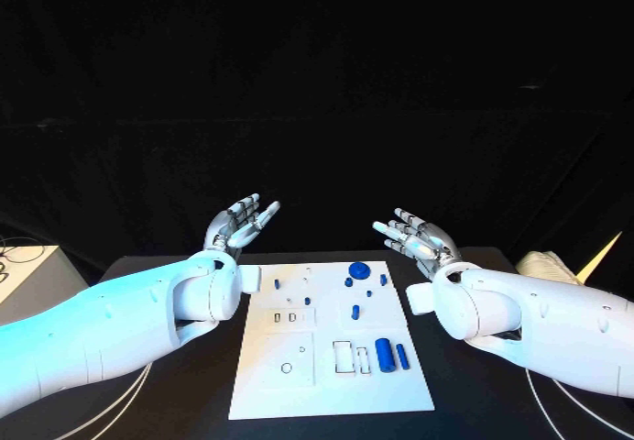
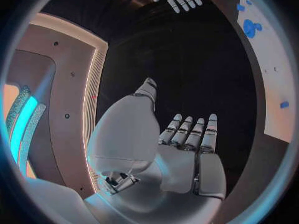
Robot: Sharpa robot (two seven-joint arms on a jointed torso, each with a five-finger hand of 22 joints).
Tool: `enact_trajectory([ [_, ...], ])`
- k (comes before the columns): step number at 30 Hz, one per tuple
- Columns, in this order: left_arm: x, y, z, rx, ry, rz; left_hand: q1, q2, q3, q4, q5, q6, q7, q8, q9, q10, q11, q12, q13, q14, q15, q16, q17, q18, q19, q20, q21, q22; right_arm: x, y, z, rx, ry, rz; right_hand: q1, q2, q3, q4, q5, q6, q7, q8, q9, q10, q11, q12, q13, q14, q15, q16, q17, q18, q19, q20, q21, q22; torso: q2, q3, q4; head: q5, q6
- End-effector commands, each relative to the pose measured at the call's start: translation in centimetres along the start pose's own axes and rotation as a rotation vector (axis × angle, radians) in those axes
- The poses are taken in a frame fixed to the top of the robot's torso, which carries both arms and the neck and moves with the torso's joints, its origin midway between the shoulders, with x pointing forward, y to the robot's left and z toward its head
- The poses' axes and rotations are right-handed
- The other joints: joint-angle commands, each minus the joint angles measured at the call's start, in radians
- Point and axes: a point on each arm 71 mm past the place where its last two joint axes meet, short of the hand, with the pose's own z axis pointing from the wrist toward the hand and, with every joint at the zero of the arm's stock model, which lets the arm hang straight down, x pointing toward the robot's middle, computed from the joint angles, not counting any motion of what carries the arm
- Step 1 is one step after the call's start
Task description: Assemble the parts on the task board
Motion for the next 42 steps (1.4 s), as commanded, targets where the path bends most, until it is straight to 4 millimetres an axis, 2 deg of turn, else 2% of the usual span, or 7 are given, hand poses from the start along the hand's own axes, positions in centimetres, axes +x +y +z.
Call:
enact_trajectory([
  [1,0.6,-0.4,0.5,0.018,0.095,-0.102,0.056,-0.002,0.005,0.015,0.006,0.017,0.095,0.009,0.005,0.018,0.011,0.006,0.003,0.01,0.018,0.009,0.004,0.02,0.023,0.012,0.009,0.004,0.8,0.0,0.2,0.047,0.188,0.039,0.094,0.001,0.038,-0.041,0.035,0.113,0.163,0.031,0.019,0.134,0.004,0.019,0.013,0.133,0.003,0.028,0.018,0.024,0.094,0.008,0.041,0.017,0.0,0.0003,-0.0001,0.0,0.0],
  [6,0.5,-0.6,0.8,0.023,0.102,-0.109,0.071,0.011,0.03,0.007,0.006,0.056,0.131,0.03,0.018,0.088,0.053,0.017,0.01,0.086,0.016,0.028,0.022,0.02,0.073,0.012,0.03,0.013,0.5,0.3,0.4,0.065,0.245,0.033,0.142,-0.005,0.087,-0.102,0.123,0.395,0.149,0.117,0.071,0.548,-0.017,0.089,0.04,0.502,-0.027,0.117,0.07,0.052,0.298,0.006,0.119,0.046,0.0,0.0003,-0.0001,0.0,0.0],
  [9,0.5,-0.6,0.8,0.023,0.102,-0.109,0.08,0.017,0.047,0.001,0.007,0.133,0.146,0.072,0.04,0.298,0.08,0.061,0.03,0.39,-0.015,0.124,0.093,0.062,0.364,0.008,0.132,0.063,0.4,0.4,0.5,0.069,0.256,0.032,0.161,-0.005,0.132,-0.137,0.131,0.509,0.137,0.144,0.088,0.662,-0.035,0.09,0.038,0.604,-0.052,0.139,0.079,0.083,0.501,0.004,0.195,0.072,0.0,0.0003,-0.0001,0.0,0.0],
  [10,-1.1,-1.9,-0.5,0.07,0.129,-0.105,0.081,0.018,0.049,-0.001,0.006,0.167,0.148,0.09,0.049,0.383,0.072,0.078,0.037,0.46,-0.025,0.15,0.11,0.073,0.389,0.006,0.147,0.069,-1.9,2.1,1.8,-0.103,0.125,-0.309,0.162,-0.005,0.141,-0.142,0.131,0.524,0.136,0.146,0.089,0.672,-0.037,0.088,0.037,0.612,-0.054,0.14,0.078,0.085,0.514,0.003,0.2,0.072,0.029,-0.0034,-0.0001,-0.002,-0.015],
  [14,-1.3,-2.5,-1.0,0.077,0.143,-0.112,0.094,0.022,0.062,-0.012,0.006,0.369,0.138,0.194,0.101,0.537,0.048,0.115,0.043,0.556,-0.056,0.211,0.137,0.109,0.474,0.003,0.202,0.089,-2.2,3.0,2.1,-0.155,0.124,-0.428,0.155,-0.024,0.213,-0.178,0.146,0.666,0.123,0.171,0.101,0.758,-0.058,0.088,0.035,0.712,-0.088,0.168,0.084,0.088,0.625,-0.03,0.254,0.085,0.042,-0.0044,0.0039,-0.005,-0.014],
  [31,-1.3,-6.1,-3.3,0.121,0.274,-0.099,0.167,-0.049,0.155,-0.075,0.007,0.566,0.082,0.207,0.105,0.749,-0.02,0.123,0.033,0.775,-0.143,0.407,0.262,0.119,0.632,-0.073,0.391,0.179,-2.0,6.2,3.3,-0.256,0.222,-0.938,0.179,-0.114,0.265,-0.191,0.134,0.848,0.054,0.17,0.105,1.001,-0.148,0.046,0.037,1.121,-0.221,0.297,0.201,0.09,0.776,-0.169,0.719,0.36,0.123,-0.0193,0.0358,-0.033,-0.002],
  [42,-1.1,-7.9,-5.4,0.125,0.348,-0.11,0.125,-0.089,0.227,-0.1,0.005,0.591,0.076,0.159,0.096,0.776,-0.028,0.066,0.035,0.787,-0.166,0.643,0.415,0.115,0.619,-0.105,0.637,0.337,-1.1,7.3,4.0,-0.27,0.267,-1.278,0.102,-0.177,0.368,-0.174,0.112,0.871,0.033,0.133,0.124,1.017,-0.167,0.035,0.038,1.199,-0.245,0.622,0.499,0.072,0.893,-0.185,0.963,0.594,0.174,-0.0288,0.055,-0.061,0.011],
])
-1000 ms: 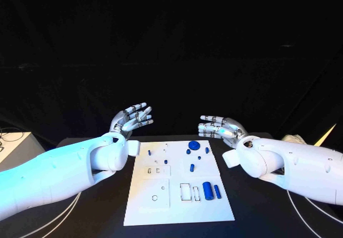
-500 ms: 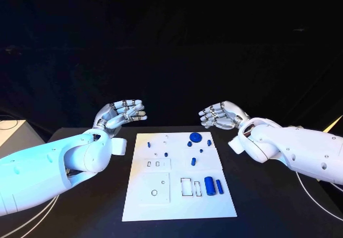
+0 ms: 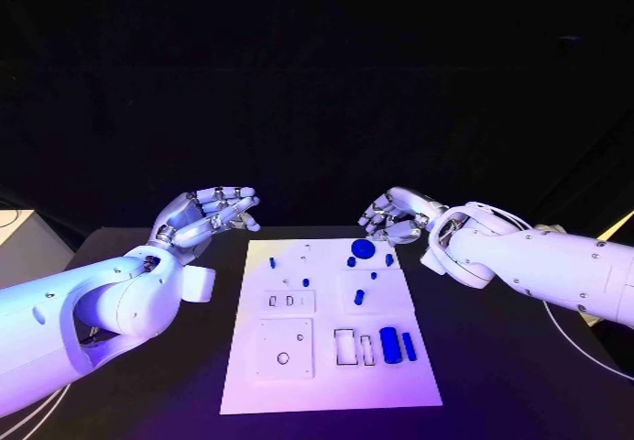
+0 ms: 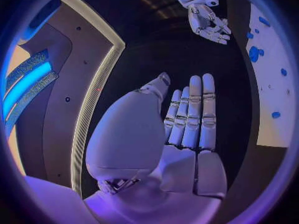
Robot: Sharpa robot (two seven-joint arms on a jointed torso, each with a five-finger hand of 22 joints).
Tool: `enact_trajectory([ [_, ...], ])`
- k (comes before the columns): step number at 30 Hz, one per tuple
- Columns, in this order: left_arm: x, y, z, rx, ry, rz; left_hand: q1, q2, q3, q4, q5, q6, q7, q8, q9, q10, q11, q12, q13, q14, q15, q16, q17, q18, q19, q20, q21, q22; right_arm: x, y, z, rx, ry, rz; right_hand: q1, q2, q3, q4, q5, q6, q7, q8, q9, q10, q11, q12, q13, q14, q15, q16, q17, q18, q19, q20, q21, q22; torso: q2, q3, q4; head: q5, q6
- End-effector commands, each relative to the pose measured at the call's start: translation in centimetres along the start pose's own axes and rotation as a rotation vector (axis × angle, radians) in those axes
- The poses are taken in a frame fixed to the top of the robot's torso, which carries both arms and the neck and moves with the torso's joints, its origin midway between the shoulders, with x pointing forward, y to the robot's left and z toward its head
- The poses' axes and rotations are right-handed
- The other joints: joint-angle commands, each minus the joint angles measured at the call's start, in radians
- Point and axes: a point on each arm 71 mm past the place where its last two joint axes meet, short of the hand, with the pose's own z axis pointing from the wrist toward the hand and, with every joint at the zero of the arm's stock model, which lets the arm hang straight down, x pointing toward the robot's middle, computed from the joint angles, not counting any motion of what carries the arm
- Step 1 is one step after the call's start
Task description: Assemble the parts on the task board
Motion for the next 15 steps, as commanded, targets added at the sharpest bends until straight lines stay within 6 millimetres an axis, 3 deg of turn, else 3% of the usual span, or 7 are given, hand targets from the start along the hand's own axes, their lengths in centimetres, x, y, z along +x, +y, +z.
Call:
enact_trajectory([
  [1,0.8,-0.4,-0.3,0.001,0.068,-0.006,-0.01,-0.005,0.009,-0.003,0.002,0.007,0.001,-0.007,-0.001,0.008,-0.001,-0.006,0.001,-0.01,0.0,0.027,0.017,-0.002,-0.009,0.0,0.032,0.021,0.5,0.2,0.3,0.005,0.076,-0.214,-0.011,-0.017,0.012,0.006,-0.005,0.004,-0.004,-0.006,0.004,-0.012,-0.002,-0.004,0.0,0.008,0.001,0.05,0.043,-0.014,0.04,0.001,0.064,0.091,0.027,-0.0055,0.0116,-0.012,0.004],
  [4,1.1,-0.6,-0.5,0.0,0.079,-0.005,-0.017,-0.007,0.017,-0.007,0.003,0.01,0.0,-0.011,-0.001,0.011,-0.002,-0.011,0.001,-0.013,-0.001,0.054,0.032,-0.001,-0.02,0.001,0.06,0.04,0.6,0.4,0.6,0.005,0.084,-0.269,-0.024,-0.033,0.014,0.014,-0.013,0.005,-0.004,-0.008,0.01,-0.049,0.002,-0.004,-0.001,0.014,0.007,0.096,0.077,-0.029,0.083,0.004,0.122,0.181,0.034,-0.0074,0.0161,-0.017,0.004],
  [10,1.4,-0.7,-0.6,-0.002,0.092,-0.007,-0.033,-0.015,0.025,-0.012,0.002,0.013,-0.002,-0.017,0.001,0.017,-0.003,-0.016,0.002,-0.025,-0.001,0.094,0.054,-0.001,-0.045,0.002,0.1,0.068,0.9,0.8,1.0,0.006,0.094,-0.334,-0.028,-0.052,0.016,0.04,-0.018,0.002,-0.006,-0.011,0.027,-0.081,0.005,0.001,0.004,0.034,0.011,0.36,0.323,-0.065,0.191,0.011,0.271,0.411,0.047,-0.0119,0.0254,-0.022,0.004],
  [15,1.5,-0.7,-0.6,-0.002,0.096,-0.007,-0.036,-0.016,0.028,-0.014,0.002,0.013,-0.001,-0.019,0.002,0.017,-0.002,-0.017,0.002,-0.03,0.0,0.103,0.058,-0.001,-0.052,0.003,0.11,0.075,1.4,1.2,1.3,0.006,0.109,-0.358,-0.027,-0.055,0.016,0.047,-0.017,0.003,-0.007,-0.01,0.032,-0.081,0.005,0.003,0.005,0.021,0.013,0.364,0.319,-0.063,0.185,0.012,0.269,0.405,0.053,-0.0148,0.0291,-0.024,0.006],
])
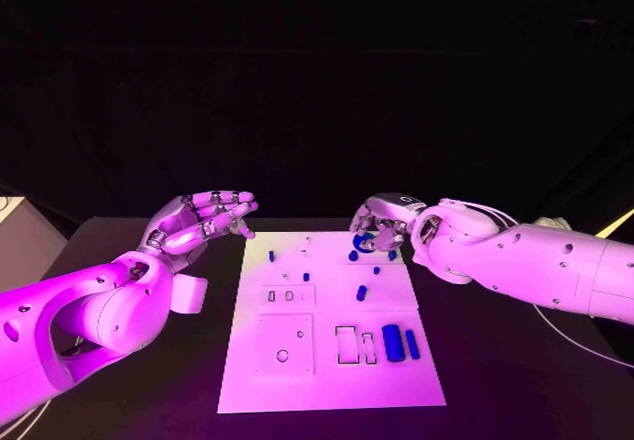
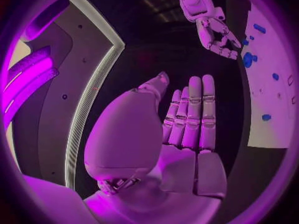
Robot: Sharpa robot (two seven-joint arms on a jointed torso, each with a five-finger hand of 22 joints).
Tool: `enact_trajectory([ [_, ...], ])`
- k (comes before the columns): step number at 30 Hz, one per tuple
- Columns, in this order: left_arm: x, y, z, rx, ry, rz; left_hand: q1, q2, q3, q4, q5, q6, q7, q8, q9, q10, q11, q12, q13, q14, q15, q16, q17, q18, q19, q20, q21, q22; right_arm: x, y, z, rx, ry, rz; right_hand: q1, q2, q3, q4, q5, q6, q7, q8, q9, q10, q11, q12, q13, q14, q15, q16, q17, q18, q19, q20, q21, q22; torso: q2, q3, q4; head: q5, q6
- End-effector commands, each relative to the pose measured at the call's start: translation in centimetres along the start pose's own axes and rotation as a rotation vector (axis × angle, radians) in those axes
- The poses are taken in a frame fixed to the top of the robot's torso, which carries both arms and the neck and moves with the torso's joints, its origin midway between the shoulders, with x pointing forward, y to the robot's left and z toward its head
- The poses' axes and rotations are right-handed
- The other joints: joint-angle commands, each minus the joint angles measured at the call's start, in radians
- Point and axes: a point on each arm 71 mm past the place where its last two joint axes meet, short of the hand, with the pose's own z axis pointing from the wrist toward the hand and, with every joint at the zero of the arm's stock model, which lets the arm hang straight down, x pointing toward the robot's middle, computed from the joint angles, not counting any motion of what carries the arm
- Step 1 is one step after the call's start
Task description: Assemble the parts on the task board
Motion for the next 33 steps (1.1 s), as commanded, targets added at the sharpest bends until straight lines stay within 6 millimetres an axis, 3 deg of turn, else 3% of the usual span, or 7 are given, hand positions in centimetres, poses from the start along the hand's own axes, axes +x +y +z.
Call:
enact_trajectory([
  [1,0.5,-0.2,0.1,0.005,0.035,-0.004,-0.011,-0.002,0.007,0.001,0.002,0.006,-0.001,-0.004,0.002,0.007,0.001,-0.006,0.001,-0.007,0.001,0.004,0.002,-0.001,-0.009,0.0,0.005,0.001,0.4,0.1,0.2,0.016,0.04,-0.083,0.002,-0.01,0.0,0.005,-0.003,0.005,-0.005,-0.004,0.002,-0.005,-0.003,0.004,0.001,0.0,0.004,0.01,0.012,-0.017,0.001,0.001,0.005,0.012,0.009,-0.0036,0.0061,-0.001,0.003],
  [8,0.5,-0.2,0.2,0.006,0.036,-0.004,-0.015,-0.004,0.01,-0.001,0.002,0.006,-0.001,-0.006,0.002,0.007,0.002,-0.008,0.001,-0.02,0.003,0.009,0.004,-0.001,-0.021,0.001,0.014,0.008,1.1,0.3,0.3,0.036,0.083,-0.119,-0.002,-0.01,-0.001,0.017,-0.013,0.004,-0.013,-0.003,0.007,-0.002,-0.008,0.005,0.002,0.007,0.002,0.064,0.065,-0.025,0.022,-0.001,0.036,0.063,0.016,-0.0036,0.0072,-0.003,0.007],
  [14,0.5,-0.2,0.2,0.009,0.037,-0.005,-0.016,-0.005,0.011,-0.001,0.002,0.006,-0.001,-0.006,0.003,0.007,0.002,-0.008,0.001,-0.022,0.003,0.009,0.004,-0.001,-0.024,0.002,0.016,0.01,1.6,0.2,0.4,0.046,0.098,-0.132,0.002,-0.012,0.002,0.02,-0.008,-0.002,-0.012,-0.006,0.009,-0.008,-0.008,0.002,0.001,0.009,0.002,0.084,0.081,-0.027,0.028,-0.001,0.046,0.077,0.023,-0.0045,0.0062,-0.005,0.011],
  [21,0.6,-0.2,0.3,0.013,0.039,-0.006,-0.016,-0.005,0.011,-0.002,0.002,0.006,0.0,-0.007,0.003,0.007,0.003,-0.008,0.001,-0.025,0.004,0.01,0.005,-0.001,-0.027,0.002,0.017,0.011,2.2,0.2,0.7,0.053,0.107,-0.139,0.003,-0.011,0.004,0.023,-0.007,-0.002,-0.012,-0.005,0.011,-0.011,-0.007,0.002,0.0,0.011,0.002,0.101,0.098,-0.031,0.036,-0.001,0.057,0.096,0.031,-0.0055,0.0099,-0.009,0.017],
  [33,0.7,-0.2,0.3,0.007,0.05,-0.013,-0.02,-0.004,0.013,-0.001,0.002,0.005,0.0,-0.008,0.003,0.007,0.003,-0.009,0.002,-0.03,0.005,0.011,0.005,-0.001,-0.033,0.003,0.02,0.013,2.2,-0.2,1.0,0.078,0.077,-0.14,-0.001,-0.009,0.01,0.038,0.016,0.0,-0.011,-0.002,0.019,-0.01,-0.006,0.004,0.001,0.01,0.003,0.13,0.12,-0.034,0.043,0.001,0.072,0.12,0.044,-0.0124,0.017,-0.012,0.018],
])
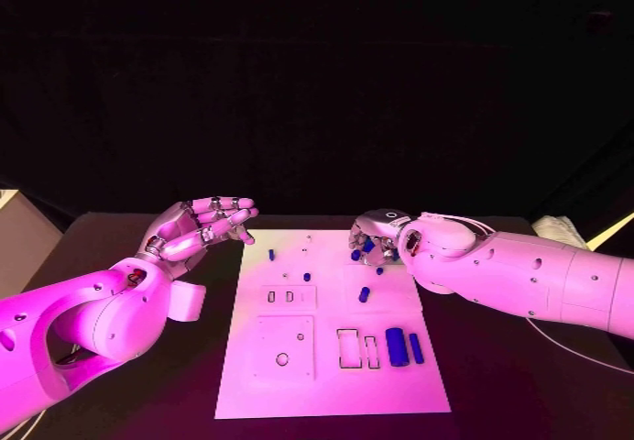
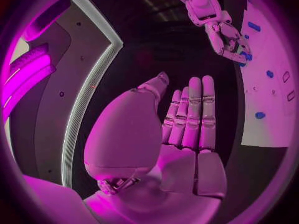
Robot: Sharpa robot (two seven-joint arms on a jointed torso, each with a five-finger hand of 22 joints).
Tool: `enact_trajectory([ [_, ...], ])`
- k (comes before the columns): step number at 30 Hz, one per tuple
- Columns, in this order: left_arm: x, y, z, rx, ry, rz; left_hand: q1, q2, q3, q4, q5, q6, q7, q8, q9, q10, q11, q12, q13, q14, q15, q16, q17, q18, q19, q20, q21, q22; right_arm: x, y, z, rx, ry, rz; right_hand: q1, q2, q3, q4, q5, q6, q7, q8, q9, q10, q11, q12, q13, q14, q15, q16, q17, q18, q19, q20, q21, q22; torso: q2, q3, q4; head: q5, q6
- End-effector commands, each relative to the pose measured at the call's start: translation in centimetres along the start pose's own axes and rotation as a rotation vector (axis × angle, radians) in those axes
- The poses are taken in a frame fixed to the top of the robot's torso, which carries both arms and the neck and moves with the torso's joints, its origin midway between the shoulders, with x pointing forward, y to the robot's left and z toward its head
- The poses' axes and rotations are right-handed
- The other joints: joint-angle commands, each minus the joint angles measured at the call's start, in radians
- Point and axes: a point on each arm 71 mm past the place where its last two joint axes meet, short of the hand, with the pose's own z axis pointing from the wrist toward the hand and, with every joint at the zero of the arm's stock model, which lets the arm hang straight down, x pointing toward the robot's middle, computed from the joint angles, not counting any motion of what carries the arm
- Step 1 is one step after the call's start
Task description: Assemble the parts on the task board
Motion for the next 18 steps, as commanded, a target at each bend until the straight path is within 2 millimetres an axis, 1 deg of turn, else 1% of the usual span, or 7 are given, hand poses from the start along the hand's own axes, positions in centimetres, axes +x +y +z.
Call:
enact_trajectory([
  [1,0.29,-0.12,0.07,0.005,0.03,-0.012,-0.011,-0.002,0.005,0.002,0.002,0.005,0.0,-0.004,0.001,0.007,0.003,-0.005,0.001,-0.01,-0.001,0.006,0.001,-0.001,-0.006,0.002,0.004,0.002,-0.05,-0.12,0.06,0.013,-0.011,-0.016,-0.006,-0.004,0.002,0.008,0.006,0.002,-0.005,-0.001,0.003,-0.001,0.0,0.005,0.0,0.01,0.003,0.011,0.006,-0.019,0.009,-0.001,0.007,0.006,0.007,-0.0036,0.0035,-0.001,0.0],
  [3,0.27,-0.1,0.07,0.003,0.031,-0.012,-0.012,-0.002,0.005,0.002,0.002,0.005,0.0,-0.004,0.001,0.007,0.004,-0.005,0.001,-0.011,0.0,0.006,0.001,-0.001,-0.007,0.002,0.004,0.003,-0.06,-0.12,0.08,0.013,-0.013,-0.015,-0.006,-0.003,0.003,0.01,0.007,0.003,-0.005,0.0,0.004,0.0,0.0,0.006,0.0,0.01,0.003,0.014,0.008,-0.019,0.009,0.0,0.009,0.009,0.008,-0.0042,0.0042,-0.002,0.001],
  [6,0.23,-0.09,0.08,0.002,0.031,-0.012,-0.013,-0.002,0.005,0.003,0.002,0.005,0.001,-0.004,0.001,0.007,0.004,-0.005,0.001,-0.012,0.0,0.007,0.001,-0.001,-0.009,0.002,0.005,0.003,-0.09,-0.03,0.11,0.011,-0.018,-0.013,-0.006,0.0,0.007,0.014,0.006,0.008,-0.006,0.003,0.007,0.005,-0.001,0.008,0.001,0.01,0.002,0.022,0.015,-0.021,0.013,0.0,0.015,0.018,0.011,-0.0029,0.0029,0.0,0.002],
  [8,0.22,-0.08,0.08,0.001,0.031,-0.012,-0.013,-0.002,0.005,0.003,0.002,0.005,0.001,-0.004,0.001,0.007,0.004,-0.005,0.001,-0.012,0.0,0.007,0.001,-0.001,-0.009,0.002,0.005,0.003,-0.12,0.05,0.13,0.007,-0.022,-0.011,-0.005,0.003,0.013,0.019,0.004,0.014,-0.008,0.007,0.011,0.013,-0.003,0.01,0.002,0.01,0.0,0.028,0.019,-0.022,0.015,-0.001,0.019,0.026,0.011,-0.0029,0.0027,0.0,0.002],
  [13,0.21,-0.06,0.09,-0.002,0.032,-0.013,-0.013,-0.002,0.005,0.003,0.002,0.005,0.001,-0.004,0.001,0.007,0.004,-0.005,0.001,-0.012,0.0,0.007,0.001,-0.001,-0.009,0.002,0.005,0.003,-0.22,0.31,0.15,-0.004,-0.036,0.0,-0.003,0.012,0.031,0.035,-0.015,0.041,-0.019,0.031,0.029,0.056,-0.015,0.025,0.009,0.015,-0.009,0.067,0.056,-0.031,0.038,-0.007,0.051,0.08,0.015,-0.0029,0.0026,0.0,0.005],
  [18,0.14,-0.03,0.1,-0.005,0.032,-0.013,-0.013,-0.002,0.005,0.003,0.002,0.005,0.001,-0.004,0.001,0.007,0.004,-0.005,0.001,-0.012,0.0,0.007,0.001,-0.001,-0.009,0.002,0.005,0.003,-0.32,0.43,0.15,-0.01,-0.051,0.01,0.001,0.017,0.038,0.046,-0.027,0.059,-0.028,0.051,0.046,0.087,-0.026,0.034,0.015,0.017,-0.016,0.087,0.071,-0.034,0.047,-0.014,0.065,0.104,0.018,-0.0026,0.0032,0.001,0.009],
])
